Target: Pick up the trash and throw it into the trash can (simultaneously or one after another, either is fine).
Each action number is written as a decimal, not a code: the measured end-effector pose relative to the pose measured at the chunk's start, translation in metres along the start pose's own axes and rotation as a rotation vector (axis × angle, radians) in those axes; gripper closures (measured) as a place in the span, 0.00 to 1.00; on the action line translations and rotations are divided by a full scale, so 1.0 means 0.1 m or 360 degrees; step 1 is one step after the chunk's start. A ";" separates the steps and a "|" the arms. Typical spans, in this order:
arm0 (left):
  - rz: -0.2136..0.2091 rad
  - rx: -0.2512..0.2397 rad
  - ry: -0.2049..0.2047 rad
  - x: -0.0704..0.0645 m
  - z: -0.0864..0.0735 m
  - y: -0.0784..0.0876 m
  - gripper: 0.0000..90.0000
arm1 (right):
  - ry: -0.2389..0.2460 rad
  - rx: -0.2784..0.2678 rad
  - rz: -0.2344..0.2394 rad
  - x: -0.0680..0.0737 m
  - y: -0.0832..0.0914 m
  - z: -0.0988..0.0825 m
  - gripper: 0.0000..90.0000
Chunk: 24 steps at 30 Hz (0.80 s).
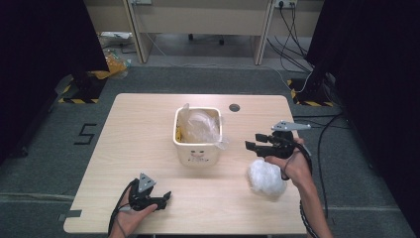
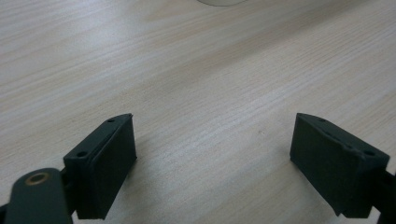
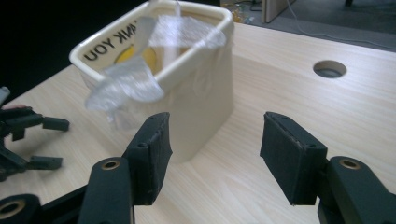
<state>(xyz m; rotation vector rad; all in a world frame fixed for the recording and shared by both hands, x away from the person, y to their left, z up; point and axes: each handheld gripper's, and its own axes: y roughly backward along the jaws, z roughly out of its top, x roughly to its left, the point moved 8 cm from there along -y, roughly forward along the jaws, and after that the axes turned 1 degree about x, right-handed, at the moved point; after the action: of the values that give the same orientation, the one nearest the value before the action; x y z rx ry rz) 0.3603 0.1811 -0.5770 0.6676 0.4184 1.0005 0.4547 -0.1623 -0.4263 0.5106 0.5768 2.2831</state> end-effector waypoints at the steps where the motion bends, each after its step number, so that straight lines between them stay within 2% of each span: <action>1: 0.0002 0.0002 -0.0001 0.00 0.00 0.00 0.15 | -0.0006 -0.0004 -0.0010 -0.01 0.01 -0.03 0.46; 12: 0.0002 0.0002 -0.0001 0.00 0.00 0.00 0.15 | -0.0051 -0.0056 -0.0091 -0.09 0.10 -0.36 0.44; 16: 0.0000 0.0000 0.0000 0.00 0.00 0.00 0.15 | -0.0085 -0.0023 -0.0131 -0.15 0.09 -0.48 0.43; 24: 0.0000 0.0000 -0.0001 0.00 0.00 0.00 0.15 | -0.0138 -0.0015 -0.0193 -0.24 0.17 -0.61 0.38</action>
<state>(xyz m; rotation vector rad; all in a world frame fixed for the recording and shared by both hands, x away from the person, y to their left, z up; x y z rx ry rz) 0.3602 0.1811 -0.5770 0.6676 0.4181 1.0001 0.4304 -0.2055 -0.4717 0.5524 0.5389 2.1372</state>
